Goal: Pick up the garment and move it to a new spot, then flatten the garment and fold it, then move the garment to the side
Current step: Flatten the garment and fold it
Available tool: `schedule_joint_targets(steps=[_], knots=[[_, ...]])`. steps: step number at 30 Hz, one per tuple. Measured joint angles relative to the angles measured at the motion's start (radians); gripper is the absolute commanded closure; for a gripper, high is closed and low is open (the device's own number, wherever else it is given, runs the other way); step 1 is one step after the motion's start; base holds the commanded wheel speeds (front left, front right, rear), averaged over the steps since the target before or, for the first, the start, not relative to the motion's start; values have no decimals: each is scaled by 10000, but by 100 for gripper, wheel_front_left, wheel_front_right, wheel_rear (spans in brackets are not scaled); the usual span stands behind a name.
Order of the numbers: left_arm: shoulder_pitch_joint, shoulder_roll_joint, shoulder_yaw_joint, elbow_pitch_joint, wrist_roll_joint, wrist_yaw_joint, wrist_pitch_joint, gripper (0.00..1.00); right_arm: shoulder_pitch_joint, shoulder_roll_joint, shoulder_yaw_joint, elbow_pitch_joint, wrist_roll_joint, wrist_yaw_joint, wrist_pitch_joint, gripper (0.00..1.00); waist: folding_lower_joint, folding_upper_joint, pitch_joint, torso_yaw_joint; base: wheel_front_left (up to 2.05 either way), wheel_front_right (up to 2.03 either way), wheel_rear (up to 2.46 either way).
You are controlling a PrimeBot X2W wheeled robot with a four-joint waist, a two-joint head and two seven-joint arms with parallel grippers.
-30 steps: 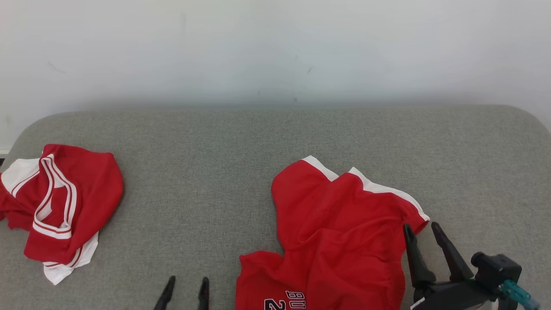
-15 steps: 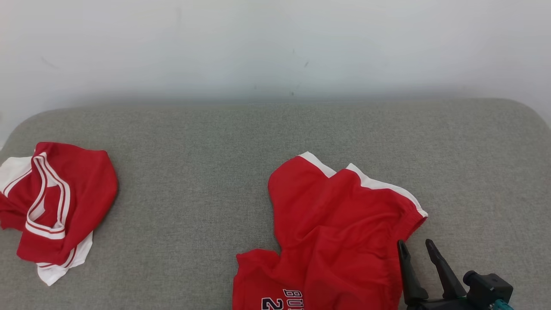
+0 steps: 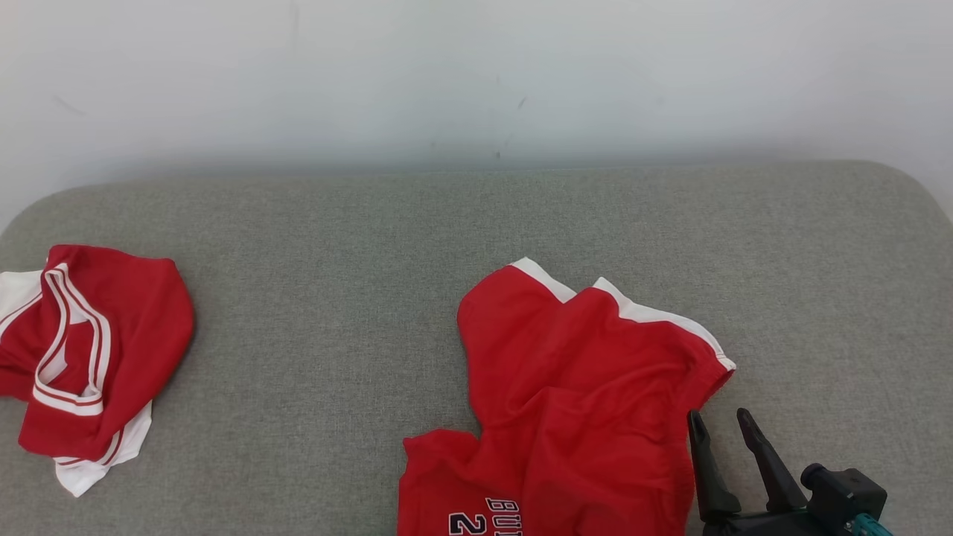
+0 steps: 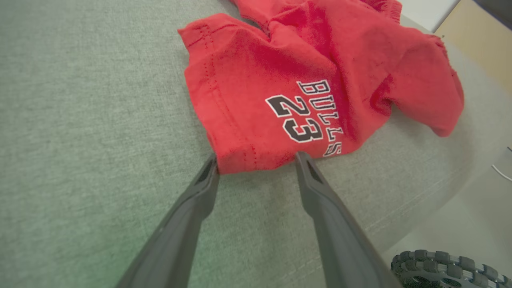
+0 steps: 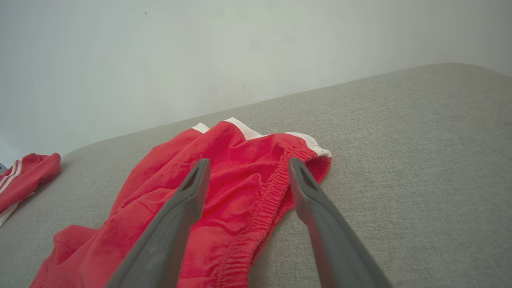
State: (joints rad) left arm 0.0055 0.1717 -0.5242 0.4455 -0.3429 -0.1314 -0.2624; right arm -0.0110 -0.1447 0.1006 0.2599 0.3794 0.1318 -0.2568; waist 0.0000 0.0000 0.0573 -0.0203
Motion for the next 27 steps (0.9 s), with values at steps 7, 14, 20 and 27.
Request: schedule_joint_targets(steps=[7, 14, 20, 27], knots=[[-457, 73, -238, 6, -299, -2, -2, 100, 0, 12, -31, 8, -29, 0, -6, 0, 0, 0, -12, 177, 0, 0, 0], [85, 633, 297, -1091, -249, -2, -2, 100, 22, 35, -52, 82, -21, 0, -35, 0, 0, 0, -36, 576, 0, 0, 0], [797, 1221, 936, -2048, -109, -2, -2, 100, 19, 73, -12, 238, 8, 0, -48, 0, 0, 0, -30, 997, 0, 0, 0], [1279, 1354, 1241, -2353, -130, -2, -2, 100, -78, 54, -107, 537, -4, 0, -71, 0, 0, 0, 65, 1195, 0, 0, 0]])
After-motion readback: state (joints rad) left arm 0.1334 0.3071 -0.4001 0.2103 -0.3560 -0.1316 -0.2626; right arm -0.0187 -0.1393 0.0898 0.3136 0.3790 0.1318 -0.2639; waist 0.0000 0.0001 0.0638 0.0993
